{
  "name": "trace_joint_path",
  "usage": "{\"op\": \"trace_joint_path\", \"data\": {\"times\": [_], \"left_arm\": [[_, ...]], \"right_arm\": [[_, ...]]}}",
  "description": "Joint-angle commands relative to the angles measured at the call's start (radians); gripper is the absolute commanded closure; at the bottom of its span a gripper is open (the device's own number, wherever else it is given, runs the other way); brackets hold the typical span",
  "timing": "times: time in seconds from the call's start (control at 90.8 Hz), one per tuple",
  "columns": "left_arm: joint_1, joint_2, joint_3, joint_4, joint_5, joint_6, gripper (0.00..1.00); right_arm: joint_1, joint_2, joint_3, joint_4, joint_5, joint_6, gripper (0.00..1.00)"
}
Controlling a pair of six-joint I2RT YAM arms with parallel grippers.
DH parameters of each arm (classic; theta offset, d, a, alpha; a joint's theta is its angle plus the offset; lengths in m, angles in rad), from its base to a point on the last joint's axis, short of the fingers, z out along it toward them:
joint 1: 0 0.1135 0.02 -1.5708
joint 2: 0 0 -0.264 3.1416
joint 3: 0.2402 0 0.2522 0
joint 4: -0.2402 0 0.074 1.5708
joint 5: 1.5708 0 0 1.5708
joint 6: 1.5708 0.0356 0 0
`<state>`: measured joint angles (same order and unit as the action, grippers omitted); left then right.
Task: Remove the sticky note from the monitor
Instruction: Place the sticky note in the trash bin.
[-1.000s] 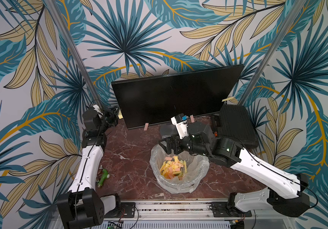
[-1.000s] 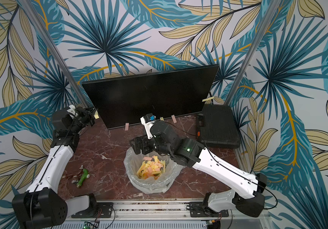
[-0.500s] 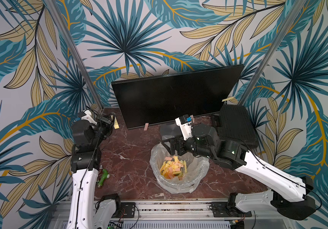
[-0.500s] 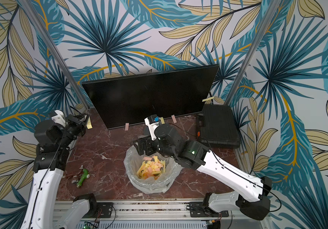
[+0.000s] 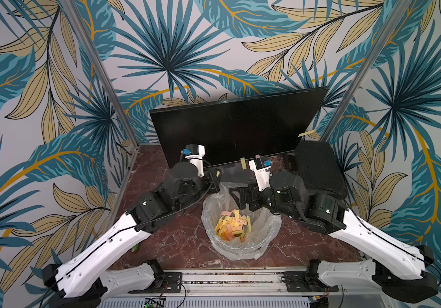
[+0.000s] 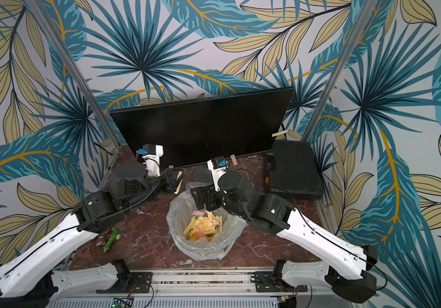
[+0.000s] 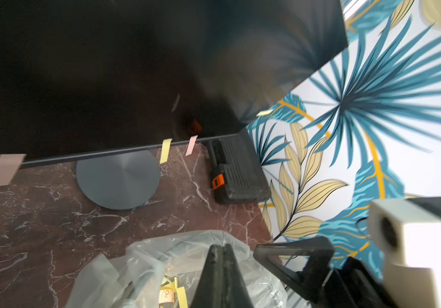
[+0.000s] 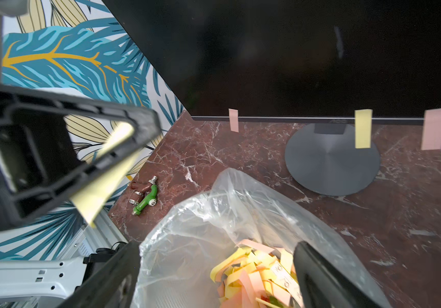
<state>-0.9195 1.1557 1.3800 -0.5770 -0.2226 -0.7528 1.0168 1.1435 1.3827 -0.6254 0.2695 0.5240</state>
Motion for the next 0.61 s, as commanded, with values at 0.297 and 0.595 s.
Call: {"op": "trace_joint_path", "data": {"times": [0.297,0.595], "left_arm": [[-0.197,0.168,0.084,-0.054,-0.25,0.165,0.8],[-0.234,0.116,0.084,-0.058,-0.258,0.189,0.3]], "right_arm": [[-0.003,-0.176,-0.108,-0.124,0.149,0.069,0.06],[-0.004,-0.165,-0.1,-0.144,0.155,0.072,0.06]]}}
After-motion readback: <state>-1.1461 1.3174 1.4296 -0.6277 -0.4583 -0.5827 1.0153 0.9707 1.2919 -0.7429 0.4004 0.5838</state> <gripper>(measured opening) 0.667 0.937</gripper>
